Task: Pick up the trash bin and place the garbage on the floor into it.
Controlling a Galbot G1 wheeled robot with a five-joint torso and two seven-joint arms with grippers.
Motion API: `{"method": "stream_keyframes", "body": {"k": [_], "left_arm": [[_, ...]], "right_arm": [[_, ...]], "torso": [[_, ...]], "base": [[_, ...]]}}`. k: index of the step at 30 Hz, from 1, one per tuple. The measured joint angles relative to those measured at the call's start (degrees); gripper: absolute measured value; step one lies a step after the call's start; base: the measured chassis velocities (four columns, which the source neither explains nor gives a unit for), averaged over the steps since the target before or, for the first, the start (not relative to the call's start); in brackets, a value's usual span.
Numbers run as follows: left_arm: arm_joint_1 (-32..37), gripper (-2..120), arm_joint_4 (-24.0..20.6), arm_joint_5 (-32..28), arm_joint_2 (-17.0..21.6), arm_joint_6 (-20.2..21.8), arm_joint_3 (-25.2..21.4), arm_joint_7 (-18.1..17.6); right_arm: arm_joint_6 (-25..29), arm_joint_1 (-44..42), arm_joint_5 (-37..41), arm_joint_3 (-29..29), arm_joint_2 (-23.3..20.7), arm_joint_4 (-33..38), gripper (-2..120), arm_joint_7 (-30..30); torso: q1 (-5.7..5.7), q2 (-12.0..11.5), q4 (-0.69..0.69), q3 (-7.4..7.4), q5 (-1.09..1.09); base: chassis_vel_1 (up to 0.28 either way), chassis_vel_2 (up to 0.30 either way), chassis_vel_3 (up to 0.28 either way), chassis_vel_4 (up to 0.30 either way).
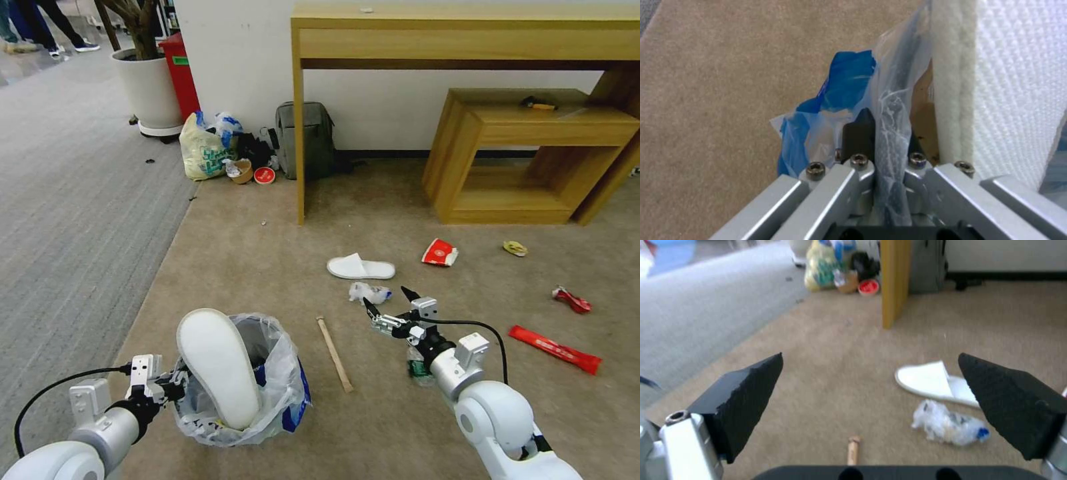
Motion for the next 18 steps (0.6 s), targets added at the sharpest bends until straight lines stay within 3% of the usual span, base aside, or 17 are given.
{"method": "stream_keyframes", "body": {"k": [10, 13, 18], "left_arm": [[0.54, 0, -0.20, -0.48, 0.10, 0.00, -0.74, 0.10], [0.76, 0, -0.21, -0.53, -0.19, 0.01, -1.01, 0.08], [0.94, 0, -0.19, -0.50, -0.59, 0.01, -1.08, 0.07]], "right_arm": [[-0.90, 6.14, 2.28, -3.71, -5.35, -9.98, 100, -1.90], [-0.84, 11.03, 2.97, -7.91, -8.67, -15.69, 100, -4.42], [-1.26, 15.13, 3.13, -12.42, -9.42, -21.24, 100, -5.63]], "torso": [[-0.01, 0.00, -0.02, 0.00, 0.03], [0.00, 0.00, 0.00, 0.00, 0.00], [0.00, 0.00, 0.01, 0.00, 0.01]], "base": [[-0.005, 0.017, -0.003, -0.019], [0.000, 0.000, 0.000, 0.000], [0.000, 0.000, 0.000, 0.000]]}}
